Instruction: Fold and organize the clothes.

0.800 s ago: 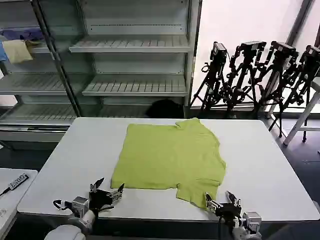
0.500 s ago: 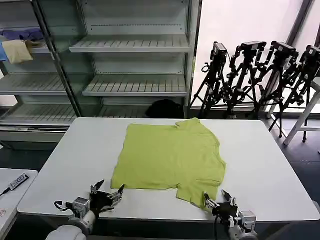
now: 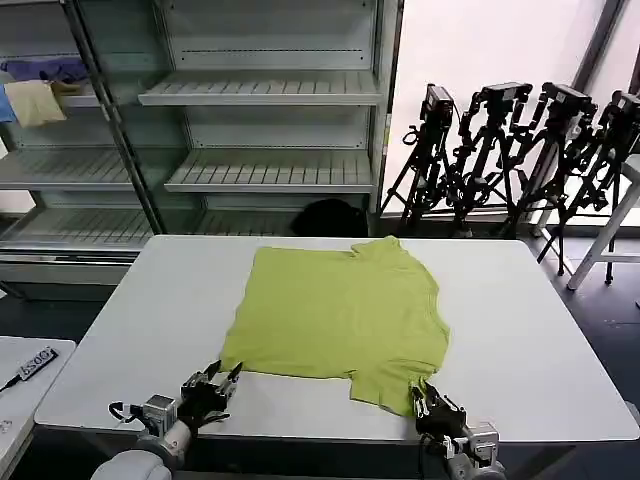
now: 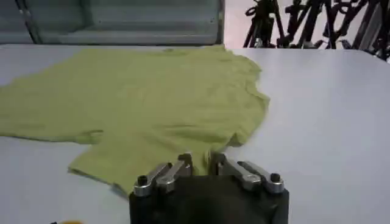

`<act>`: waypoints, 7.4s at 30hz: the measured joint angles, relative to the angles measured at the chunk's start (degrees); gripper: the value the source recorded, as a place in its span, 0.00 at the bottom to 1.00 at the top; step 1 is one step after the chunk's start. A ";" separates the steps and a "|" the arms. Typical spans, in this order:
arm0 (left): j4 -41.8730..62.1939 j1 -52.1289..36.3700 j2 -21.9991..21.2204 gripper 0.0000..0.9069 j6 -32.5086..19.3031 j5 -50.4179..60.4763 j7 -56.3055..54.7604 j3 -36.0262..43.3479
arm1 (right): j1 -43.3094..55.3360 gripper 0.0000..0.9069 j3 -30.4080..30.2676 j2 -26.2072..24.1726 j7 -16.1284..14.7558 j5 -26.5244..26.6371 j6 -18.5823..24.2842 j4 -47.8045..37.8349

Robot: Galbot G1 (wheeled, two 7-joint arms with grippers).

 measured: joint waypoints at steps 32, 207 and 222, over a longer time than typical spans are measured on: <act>-7.54 1.89 -1.79 0.00 0.29 -0.30 -0.23 -0.75 | 7.41 0.00 3.23 0.70 0.49 2.52 0.02 -0.28; -8.90 10.27 -1.56 1.00 -1.48 5.26 -0.33 -7.63 | -1.96 1.00 0.27 2.40 2.12 -3.97 0.06 2.07; -8.63 8.57 -1.64 1.00 -1.60 4.83 -2.86 -9.31 | 2.66 1.00 0.97 1.96 1.81 -4.49 -0.21 1.99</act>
